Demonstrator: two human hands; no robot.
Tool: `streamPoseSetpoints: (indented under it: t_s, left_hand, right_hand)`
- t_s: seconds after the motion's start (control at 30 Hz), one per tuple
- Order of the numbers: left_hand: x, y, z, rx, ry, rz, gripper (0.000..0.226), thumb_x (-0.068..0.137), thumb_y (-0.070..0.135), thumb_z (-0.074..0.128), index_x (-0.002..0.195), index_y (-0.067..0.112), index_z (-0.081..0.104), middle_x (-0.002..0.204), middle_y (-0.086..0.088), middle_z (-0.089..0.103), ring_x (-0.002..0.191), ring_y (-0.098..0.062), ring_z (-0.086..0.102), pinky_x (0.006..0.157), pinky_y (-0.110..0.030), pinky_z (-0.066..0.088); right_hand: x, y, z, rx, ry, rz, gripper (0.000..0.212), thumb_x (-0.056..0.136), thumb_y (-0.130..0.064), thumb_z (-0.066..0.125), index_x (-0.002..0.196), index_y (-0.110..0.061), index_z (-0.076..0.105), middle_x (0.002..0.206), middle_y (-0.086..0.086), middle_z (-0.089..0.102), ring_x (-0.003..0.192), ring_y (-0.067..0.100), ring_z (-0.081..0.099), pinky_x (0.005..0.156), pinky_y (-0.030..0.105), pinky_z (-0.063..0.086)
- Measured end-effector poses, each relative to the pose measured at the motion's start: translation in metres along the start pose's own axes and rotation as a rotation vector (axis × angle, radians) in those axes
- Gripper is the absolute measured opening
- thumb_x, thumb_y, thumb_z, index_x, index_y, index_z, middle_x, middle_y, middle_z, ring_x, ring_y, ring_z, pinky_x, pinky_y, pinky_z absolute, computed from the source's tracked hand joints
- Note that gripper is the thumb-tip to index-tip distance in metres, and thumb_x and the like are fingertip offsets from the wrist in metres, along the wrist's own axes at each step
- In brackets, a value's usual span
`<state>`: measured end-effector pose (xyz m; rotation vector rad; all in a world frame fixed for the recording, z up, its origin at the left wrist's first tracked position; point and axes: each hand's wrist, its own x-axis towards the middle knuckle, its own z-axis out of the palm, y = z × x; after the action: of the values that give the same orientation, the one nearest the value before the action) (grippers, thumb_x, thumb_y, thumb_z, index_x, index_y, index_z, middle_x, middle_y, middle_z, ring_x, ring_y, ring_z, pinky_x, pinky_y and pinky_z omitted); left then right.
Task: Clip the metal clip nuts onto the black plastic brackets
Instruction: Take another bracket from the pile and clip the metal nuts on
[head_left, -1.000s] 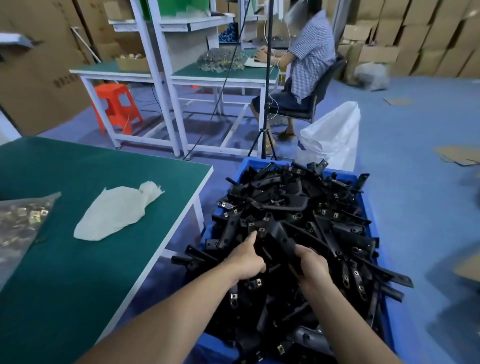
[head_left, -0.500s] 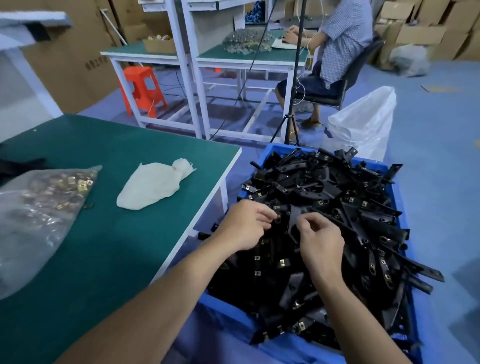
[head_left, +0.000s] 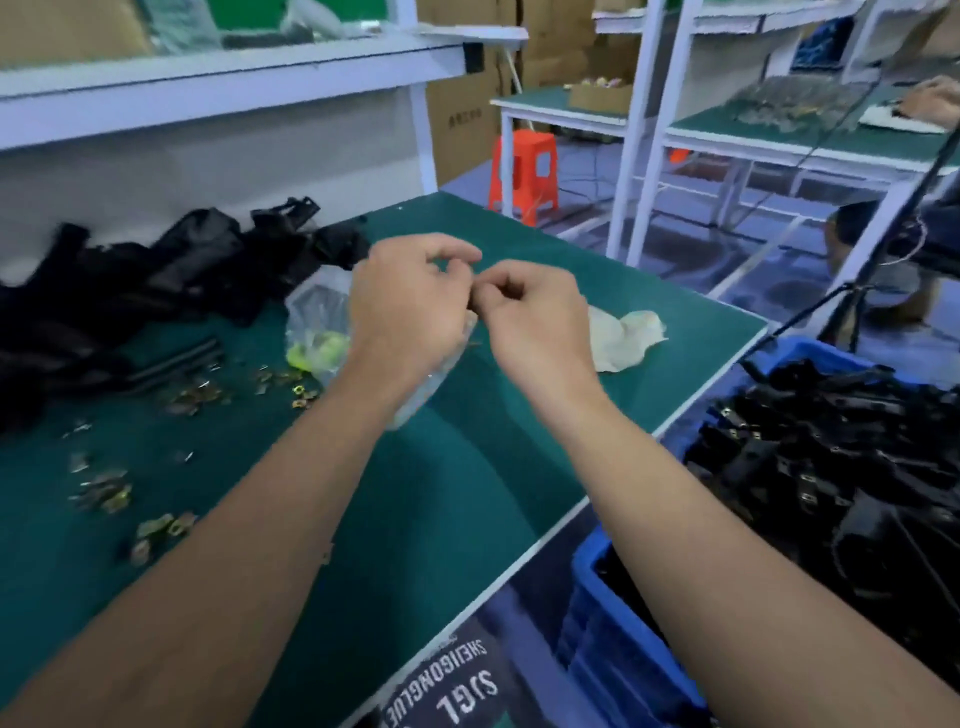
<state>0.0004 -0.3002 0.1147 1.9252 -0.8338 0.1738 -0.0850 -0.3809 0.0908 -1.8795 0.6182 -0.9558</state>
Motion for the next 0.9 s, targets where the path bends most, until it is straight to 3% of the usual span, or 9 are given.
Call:
streamPoseSetpoints:
  t_s: [0.1,0.2,0.27,0.4,0.47,0.6,0.67,0.8,0.9]
  left_hand:
    - [0.006,-0.047,-0.062,0.133,0.151,-0.047,0.042,0.075,0.004,0.057,0.096,0.033,0.079,0.055,0.028,0.055,0.057,0.016,0.055,0.059,-0.001,0.038]
    - [-0.004,-0.101,-0.117,0.215,0.199,-0.158,0.049,0.077,0.000,0.059,0.108,0.035,0.075,0.063,0.018,0.059,0.059,0.004,0.056,0.057,-0.004,0.038]
    - [-0.015,-0.137,-0.148,0.221,0.177,-0.263,0.045,0.083,0.004,0.063,0.114,0.035,0.074,0.083,0.019,0.066,0.070,0.001,0.060,0.064,-0.013,0.046]
    - [-0.043,-0.198,-0.189,0.254,0.152,-0.508,0.029,0.093,0.018,0.067,0.117,0.035,0.073,0.098,0.016,0.071,0.062,-0.002,0.063,0.053,-0.020,0.053]
    - [-0.057,-0.220,-0.197,0.306,0.109,-0.577,0.029,0.094,0.027,0.069,0.122,0.034,0.072,0.087,0.018,0.068,0.055,-0.002,0.061,0.049,-0.016,0.050]
    - [-0.072,-0.252,-0.198,0.372,0.028,-0.569,0.043,0.091,0.038,0.074,0.132,0.026,0.068,0.127,0.006,0.067,0.112,-0.012,0.060,0.093,-0.021,0.043]
    - [-0.073,-0.260,-0.194,0.421,0.002,-0.505,0.049,0.089,0.043,0.073,0.135,0.025,0.066,0.139,0.005,0.061,0.131,-0.015,0.049,0.107,-0.026,0.036]
    - [-0.075,-0.270,-0.188,0.511,-0.017,-0.365,0.042,0.091,0.041,0.069,0.130,0.025,0.069,0.137,0.007,0.063,0.131,-0.013,0.048,0.112,-0.027,0.034]
    - [-0.075,-0.275,-0.188,0.490,0.032,-0.328,0.033,0.092,0.035,0.069,0.123,0.026,0.074,0.131,0.009,0.066,0.127,-0.010,0.048,0.108,-0.023,0.033]
  right_hand:
    - [0.006,-0.025,0.065,-0.036,-0.177,-0.083,0.023,0.086,-0.017,0.063,0.068,-0.025,0.074,0.065,-0.018,0.067,0.068,0.000,0.060,0.056,0.013,0.043]
    - [0.007,-0.037,0.128,-0.103,-0.331,-0.153,0.025,0.091,-0.018,0.064,0.072,-0.029,0.074,0.070,-0.019,0.067,0.073,0.000,0.061,0.061,0.010,0.043]
    - [0.008,-0.040,0.165,-0.167,-0.450,-0.179,0.017,0.093,-0.018,0.063,0.095,-0.026,0.078,0.085,-0.017,0.069,0.080,0.002,0.064,0.073,0.018,0.051]
    - [0.012,-0.038,0.227,-0.250,-0.674,-0.158,0.048,0.097,-0.028,0.063,0.144,-0.021,0.054,0.095,-0.005,0.069,0.058,0.000,0.063,0.047,0.018,0.042]
    - [0.016,-0.036,0.255,-0.329,-0.741,-0.173,0.062,0.097,-0.033,0.063,0.154,-0.022,0.040,0.114,0.003,0.065,0.086,0.015,0.067,0.061,0.024,0.044]
    - [0.038,-0.039,0.317,-0.508,-0.775,-0.232,0.079,0.095,-0.049,0.063,0.160,-0.021,0.026,0.157,0.003,0.037,0.135,0.030,0.046,0.102,0.042,0.047]
    - [0.050,-0.037,0.345,-0.582,-0.759,-0.217,0.085,0.094,-0.057,0.060,0.161,-0.021,0.022,0.163,0.006,0.027,0.145,0.032,0.033,0.110,0.046,0.041]
    - [0.057,-0.021,0.391,-0.559,-0.880,-0.063,0.090,0.094,-0.063,0.056,0.164,-0.023,0.015,0.168,0.007,0.023,0.149,0.034,0.030,0.113,0.043,0.037]
    - [0.043,-0.003,0.412,-0.708,-0.881,-0.164,0.077,0.097,-0.067,0.044,0.158,-0.022,0.034,0.162,0.007,0.036,0.145,0.034,0.034,0.112,0.044,0.036]
